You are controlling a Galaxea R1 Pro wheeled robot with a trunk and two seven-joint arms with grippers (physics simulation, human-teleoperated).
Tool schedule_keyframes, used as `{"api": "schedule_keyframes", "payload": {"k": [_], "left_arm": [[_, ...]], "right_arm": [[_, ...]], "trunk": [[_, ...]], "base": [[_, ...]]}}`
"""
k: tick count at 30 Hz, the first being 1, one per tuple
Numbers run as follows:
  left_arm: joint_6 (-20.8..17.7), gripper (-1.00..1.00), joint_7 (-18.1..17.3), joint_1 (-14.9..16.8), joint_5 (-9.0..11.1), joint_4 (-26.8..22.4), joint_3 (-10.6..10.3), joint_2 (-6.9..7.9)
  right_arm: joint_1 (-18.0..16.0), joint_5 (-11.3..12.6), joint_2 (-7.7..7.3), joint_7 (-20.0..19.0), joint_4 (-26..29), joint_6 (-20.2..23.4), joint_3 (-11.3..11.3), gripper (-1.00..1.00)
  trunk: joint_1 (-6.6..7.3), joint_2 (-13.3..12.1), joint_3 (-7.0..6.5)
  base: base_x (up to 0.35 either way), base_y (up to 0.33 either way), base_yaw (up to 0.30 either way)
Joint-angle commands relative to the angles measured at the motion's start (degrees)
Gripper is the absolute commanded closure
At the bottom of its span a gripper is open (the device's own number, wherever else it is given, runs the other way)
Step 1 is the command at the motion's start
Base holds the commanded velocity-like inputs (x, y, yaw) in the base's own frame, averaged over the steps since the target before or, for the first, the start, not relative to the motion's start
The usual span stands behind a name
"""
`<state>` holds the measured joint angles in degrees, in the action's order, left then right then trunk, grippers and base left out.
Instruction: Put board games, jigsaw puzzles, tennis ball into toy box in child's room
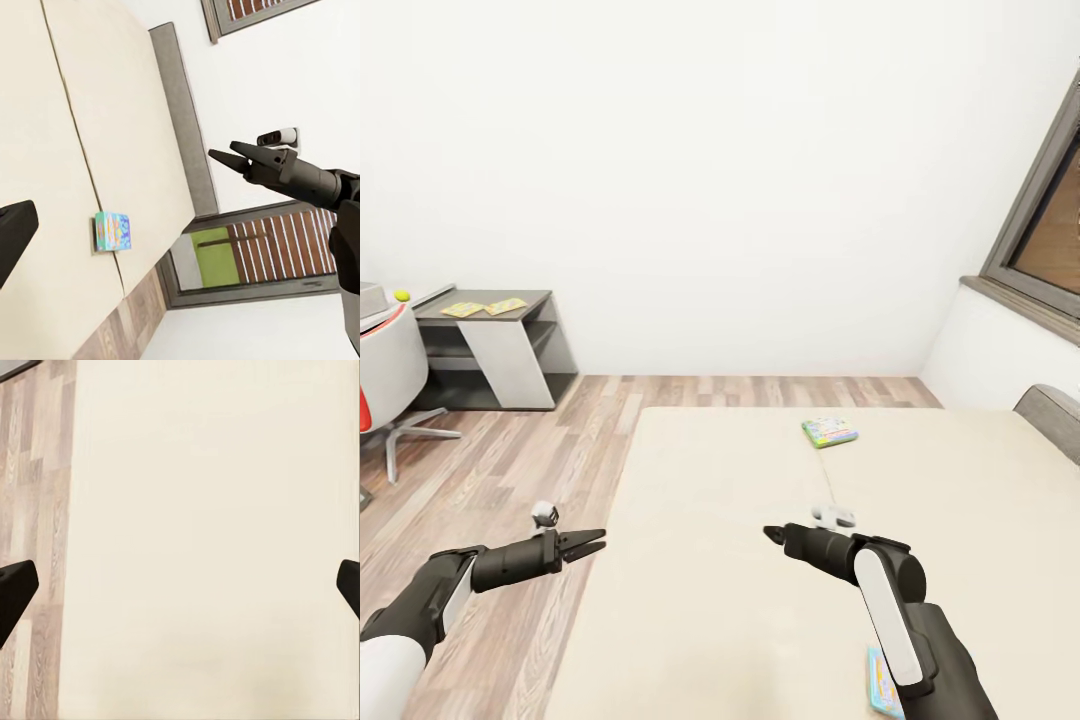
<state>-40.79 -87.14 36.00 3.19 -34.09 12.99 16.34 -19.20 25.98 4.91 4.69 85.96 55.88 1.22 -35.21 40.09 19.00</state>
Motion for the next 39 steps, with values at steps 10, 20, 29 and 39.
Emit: {"api": "schedule_keyframes", "payload": {"k": [10,20,29,39], "left_arm": [[-0.61,-1.00,-0.22,0.03,-0.03,-0.01,0.02,0.01],[-0.61,-1.00,-0.22,0.03,-0.03,-0.01,0.02,0.01],[-0.61,-1.00,-0.22,0.03,-0.03,-0.01,0.02,0.01],[-0.61,-1.00,-0.22,0.03,-0.03,-0.01,0.02,0.01]], "right_arm": [[-0.04,0.48,0.01,0.49,-0.15,0.19,0.01,-1.00],[-0.04,0.48,0.01,0.49,-0.17,0.19,0.01,-1.00],[-0.04,0.48,0.01,0.49,-0.18,0.19,0.01,-1.00],[-0.04,0.48,0.01,0.49,-0.18,0.19,0.01,-1.00]], "trunk": [[-0.02,0.07,0.08],[-0.02,0.07,0.08],[-0.02,0.07,0.08],[-0.02,0.07,0.08]], "base": [[0.000,-0.182,0.000],[0.000,-0.182,0.000],[0.000,-0.182,0.000],[0.000,-0.182,0.000]]}}
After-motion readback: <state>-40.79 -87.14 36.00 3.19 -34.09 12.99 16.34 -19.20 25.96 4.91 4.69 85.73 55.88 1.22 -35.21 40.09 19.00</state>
